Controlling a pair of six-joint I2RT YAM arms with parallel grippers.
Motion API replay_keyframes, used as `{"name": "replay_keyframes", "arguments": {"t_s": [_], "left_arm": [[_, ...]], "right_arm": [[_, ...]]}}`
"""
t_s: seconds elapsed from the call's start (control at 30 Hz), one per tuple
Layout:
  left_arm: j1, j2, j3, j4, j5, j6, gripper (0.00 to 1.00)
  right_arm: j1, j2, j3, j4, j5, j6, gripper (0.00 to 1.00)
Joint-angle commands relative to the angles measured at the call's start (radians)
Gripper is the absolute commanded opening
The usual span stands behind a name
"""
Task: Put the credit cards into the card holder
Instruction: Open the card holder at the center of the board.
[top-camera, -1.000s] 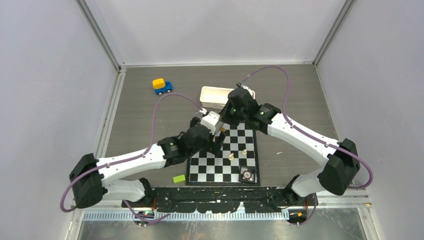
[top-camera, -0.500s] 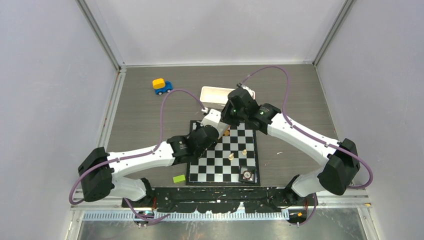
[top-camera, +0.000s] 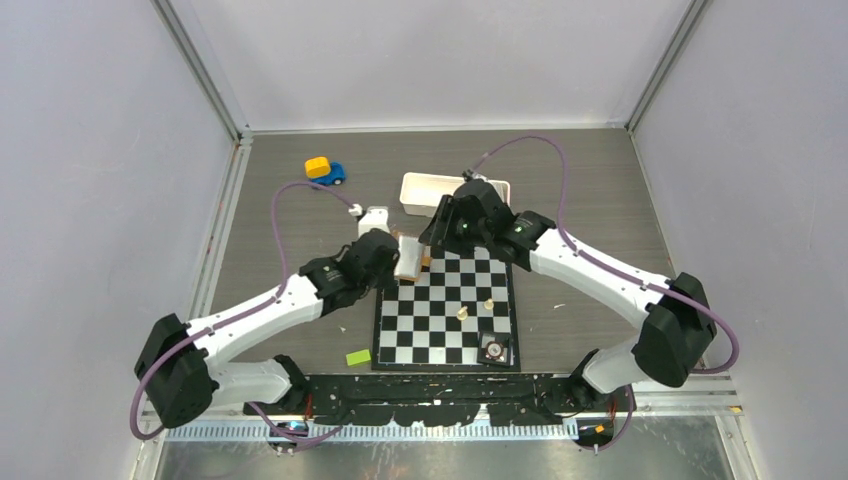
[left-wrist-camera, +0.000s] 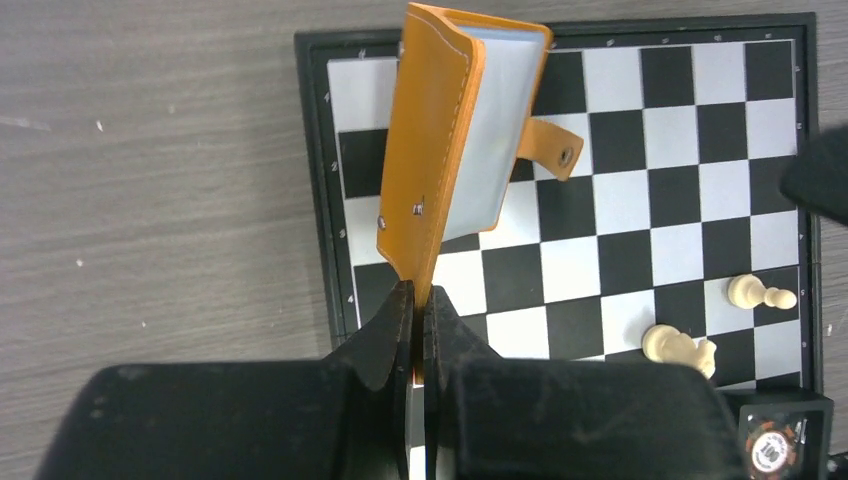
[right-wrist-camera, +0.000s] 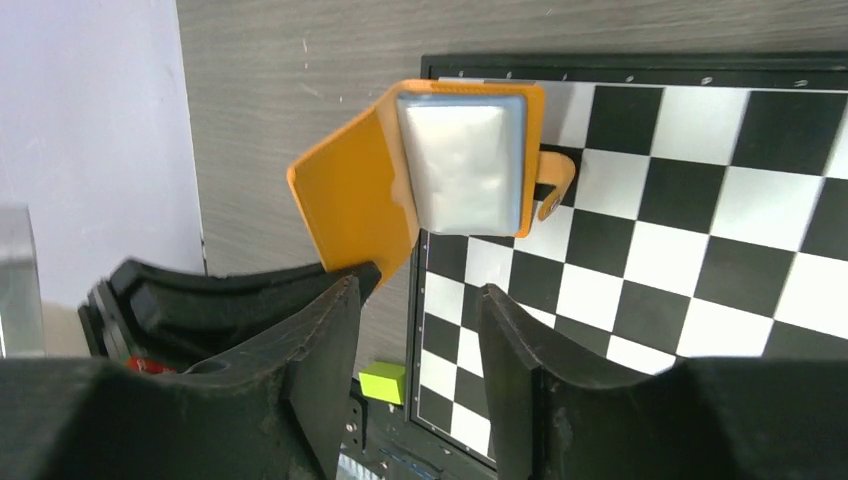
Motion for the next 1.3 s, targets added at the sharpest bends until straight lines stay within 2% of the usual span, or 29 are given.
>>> {"name": "replay_keyframes", "arguments": {"t_s": [0.0,0.1,0.23,0.6,0.7,1.27], "left_arm": [[0.096,-0.048,-0.057,0.028,0.208,-0.096,0.0],[0.142,-0.048,-0.068,0.023,0.269,-0.1,0.0],[0.207,-0.027,-0.094,0.046,0.362,-0.117,0.0],[0.291,-0.018,-0.1,0.037,0.43,-0.104,0.0],[0.306,-0.009,-0.102,0.04,0.449,-0.1,0.0],[0.364,0.019,-0.114,0.041,0.512,-0.079,0.0]], "right_arm": [[0.0,0.04,-0.047,0.155,-0.129,-0.046,0.48],[0.001,0.085,-0.045,0.206,-0.193,-0.054,0.42],[0.005,0.175,-0.026,0.238,-0.227,-0.064,0.41],[0.005,0.329,0.04,0.192,-0.208,-0.125,0.36],[0.005,0.357,0.05,0.193,-0.215,-0.126,0.32],[0.001,0.416,0.062,0.169,-0.151,-0.138,0.34]]}}
